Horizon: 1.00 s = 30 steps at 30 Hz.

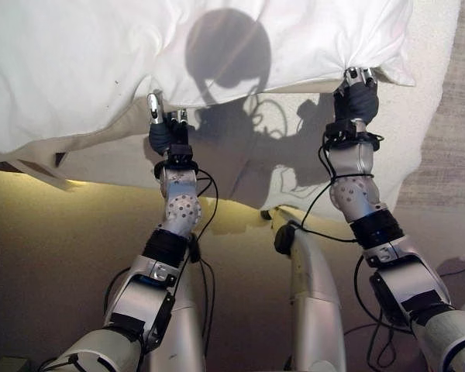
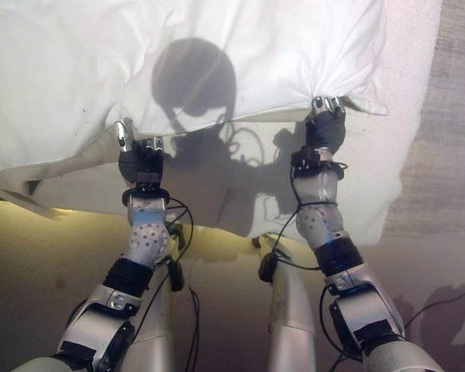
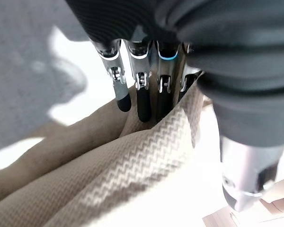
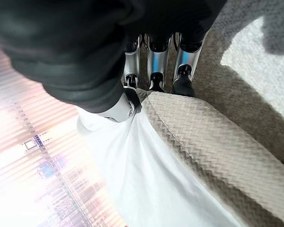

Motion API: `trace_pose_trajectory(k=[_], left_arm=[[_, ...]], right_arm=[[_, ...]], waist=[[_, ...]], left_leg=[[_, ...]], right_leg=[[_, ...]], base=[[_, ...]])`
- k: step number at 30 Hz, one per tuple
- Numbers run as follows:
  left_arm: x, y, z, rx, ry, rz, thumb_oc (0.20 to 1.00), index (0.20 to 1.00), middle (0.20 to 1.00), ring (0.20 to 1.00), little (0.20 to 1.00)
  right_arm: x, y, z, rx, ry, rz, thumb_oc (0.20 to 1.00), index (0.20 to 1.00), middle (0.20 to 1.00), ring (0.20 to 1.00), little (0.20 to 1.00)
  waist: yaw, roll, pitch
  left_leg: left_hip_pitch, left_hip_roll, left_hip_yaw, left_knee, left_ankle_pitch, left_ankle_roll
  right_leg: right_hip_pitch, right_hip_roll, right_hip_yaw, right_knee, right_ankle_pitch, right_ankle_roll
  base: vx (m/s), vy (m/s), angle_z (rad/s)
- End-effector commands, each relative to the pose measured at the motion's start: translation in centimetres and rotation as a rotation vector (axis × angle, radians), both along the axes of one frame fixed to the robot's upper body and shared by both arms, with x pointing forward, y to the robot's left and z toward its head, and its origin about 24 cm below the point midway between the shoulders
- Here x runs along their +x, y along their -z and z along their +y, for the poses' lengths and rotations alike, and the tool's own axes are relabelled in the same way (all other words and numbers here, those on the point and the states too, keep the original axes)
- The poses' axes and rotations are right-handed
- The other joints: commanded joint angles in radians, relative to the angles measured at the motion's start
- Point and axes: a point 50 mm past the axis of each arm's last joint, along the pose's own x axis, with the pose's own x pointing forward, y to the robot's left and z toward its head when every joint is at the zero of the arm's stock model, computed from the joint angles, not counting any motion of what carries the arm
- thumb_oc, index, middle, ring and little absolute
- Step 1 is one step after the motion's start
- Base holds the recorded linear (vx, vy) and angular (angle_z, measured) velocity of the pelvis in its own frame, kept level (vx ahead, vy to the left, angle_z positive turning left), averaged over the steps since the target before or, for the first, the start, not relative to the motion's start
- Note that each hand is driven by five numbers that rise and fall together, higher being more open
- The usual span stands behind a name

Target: Make the bed

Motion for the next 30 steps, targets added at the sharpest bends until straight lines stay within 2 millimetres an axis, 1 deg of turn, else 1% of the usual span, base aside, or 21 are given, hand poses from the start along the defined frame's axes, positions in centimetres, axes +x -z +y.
trace_pose_trajectory(k=[1, 2, 6, 10, 19, 25, 27, 28, 30], left_arm=[[-1.5, -0.8, 7.2, -0.081, -0.289, -0.060, 1.000, 1.000, 1.000, 1.000, 1.000], [-1.7, -0.7, 7.7, -0.080, -0.305, -0.062, 1.000, 1.000, 1.000, 1.000, 1.000], [-2.1, -0.5, 8.4, -0.068, -0.336, -0.060, 1.000, 1.000, 1.000, 1.000, 1.000], [-2.3, -1.1, 9.0, -0.055, -0.359, -0.079, 1.000, 1.000, 1.000, 1.000, 1.000], [-3.2, -1.7, 10.2, -0.005, -0.412, -0.105, 1.000, 1.000, 1.000, 1.000, 1.000], [-3.7, -2.6, 11.2, 0.073, -0.470, -0.115, 1.000, 1.000, 1.000, 1.000, 1.000], [-3.7, -2.9, 11.2, 0.090, -0.470, -0.124, 1.000, 1.000, 1.000, 1.000, 1.000], [-3.8, -3.0, 11.2, 0.107, -0.475, -0.124, 0.200, 0.200, 0.200, 0.200, 0.200], [-3.8, -3.1, 11.0, 0.119, -0.467, -0.136, 0.200, 0.200, 0.200, 0.200, 0.200]], right_arm=[[-1.9, -1.4, -2.2, 0.062, 0.058, -0.141, 0.200, 0.200, 0.200, 0.200, 0.200], [-2.0, -1.3, -2.4, 0.064, 0.064, -0.140, 0.200, 0.200, 0.200, 0.200, 0.200], [-2.0, -1.1, -2.7, 0.060, 0.072, -0.135, 0.200, 0.200, 0.200, 0.200, 0.200], [-1.9, -0.8, -3.0, 0.043, 0.088, -0.120, 0.200, 0.200, 0.200, 0.200, 0.200], [-2.0, -0.2, -4.0, 0.028, 0.118, -0.102, 0.200, 0.200, 0.200, 0.200, 0.200], [-2.1, 0.2, -4.3, -0.011, 0.131, -0.086, 0.200, 0.200, 0.200, 0.200, 0.200], [-2.1, 0.2, -4.3, -0.017, 0.130, -0.088, 0.200, 0.200, 0.200, 0.200, 0.200], [-2.1, 0.4, -4.4, -0.020, 0.132, -0.084, 0.200, 0.200, 0.200, 0.200, 0.200], [-2.2, 0.6, -4.4, -0.025, 0.131, -0.081, 0.200, 0.200, 0.200, 0.200, 0.200]], waist=[[0.023, 0.013, -0.019], [0.028, 0.018, -0.019], [0.031, 0.025, -0.019], [0.037, 0.034, -0.019], [0.044, 0.054, -0.019], [0.044, 0.073, -0.019], [0.041, 0.074, -0.019], [0.039, 0.076, -0.019], [0.035, 0.077, -0.019]], left_leg=[[0.015, -0.025, -0.007, 0.080, -0.138, 0.038], [0.015, -0.029, -0.010, 0.079, -0.139, 0.040], [0.014, -0.034, -0.010, 0.078, -0.138, 0.042], [0.013, -0.043, -0.014, 0.079, -0.137, 0.044], [0.011, -0.059, -0.012, 0.083, -0.138, 0.050], [0.013, -0.065, -0.004, 0.079, -0.136, 0.054], [0.011, -0.066, -0.001, 0.080, -0.136, 0.055], [0.011, -0.066, 0.000, 0.082, -0.136, 0.055], [0.009, -0.066, 0.003, 0.083, -0.136, 0.057]], right_leg=[[-0.020, -0.009, -0.031, 0.026, 0.097, 0.112], [-0.019, -0.011, -0.031, 0.028, 0.095, 0.111], [-0.016, -0.016, -0.031, 0.029, 0.093, 0.112], [-0.019, -0.020, -0.030, 0.044, 0.087, 0.110], [-0.019, -0.032, -0.026, 0.053, 0.084, 0.111], [-0.027, -0.034, -0.006, 0.056, 0.085, 0.106], [-0.031, -0.034, 0.000, 0.058, 0.085, 0.105], [-0.033, -0.033, 0.004, 0.059, 0.085, 0.103], [-0.036, -0.031, 0.005, 0.061, 0.085, 0.103]], base=[[0.02, 0.054, 0.06], [0.01, 0.036, 0.07], [0.01, 0.039, 0.06], [0.00, 0.040, 0.06], [-0.01, 0.049, 0.05], [-0.01, 0.050, 0.02], [-0.01, 0.045, 0.04], [-0.01, 0.033, 0.03], [0.00, 0.000, 0.00]])
